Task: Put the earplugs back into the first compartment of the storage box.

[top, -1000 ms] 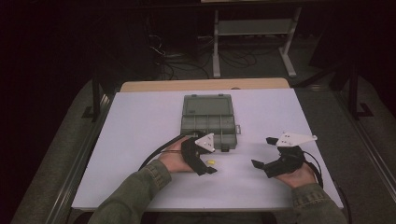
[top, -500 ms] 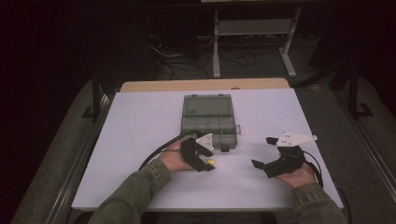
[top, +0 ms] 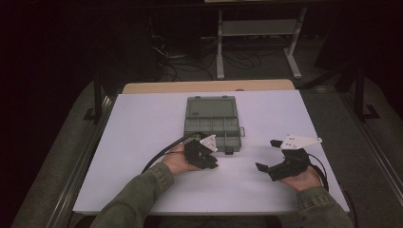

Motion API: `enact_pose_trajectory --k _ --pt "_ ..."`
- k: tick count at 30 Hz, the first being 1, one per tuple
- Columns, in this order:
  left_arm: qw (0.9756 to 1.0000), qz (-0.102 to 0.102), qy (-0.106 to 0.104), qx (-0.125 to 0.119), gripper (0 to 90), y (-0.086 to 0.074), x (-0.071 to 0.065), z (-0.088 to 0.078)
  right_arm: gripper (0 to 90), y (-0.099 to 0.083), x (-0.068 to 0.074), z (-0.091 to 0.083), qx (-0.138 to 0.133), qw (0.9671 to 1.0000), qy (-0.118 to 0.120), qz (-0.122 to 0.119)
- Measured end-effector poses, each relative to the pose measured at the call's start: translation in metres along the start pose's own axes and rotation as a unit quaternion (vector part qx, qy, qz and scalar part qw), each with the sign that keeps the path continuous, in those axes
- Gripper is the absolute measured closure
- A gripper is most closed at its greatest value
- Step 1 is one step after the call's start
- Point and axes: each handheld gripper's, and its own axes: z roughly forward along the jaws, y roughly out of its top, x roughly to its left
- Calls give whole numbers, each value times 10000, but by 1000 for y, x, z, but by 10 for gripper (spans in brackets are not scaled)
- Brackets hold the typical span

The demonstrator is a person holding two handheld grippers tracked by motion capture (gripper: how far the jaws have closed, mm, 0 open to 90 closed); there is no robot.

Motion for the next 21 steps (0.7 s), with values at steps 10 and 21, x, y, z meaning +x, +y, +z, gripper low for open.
enact_pose_trajectory --k 10,21 --pt "10000 17 -52 -41 810 3 -2 -10 0 0 -1 0 9 10000 12 24" --pt "9990 6 91 -439 814 7 0 -48 0 -1 -1 2 68 10000 48 20"
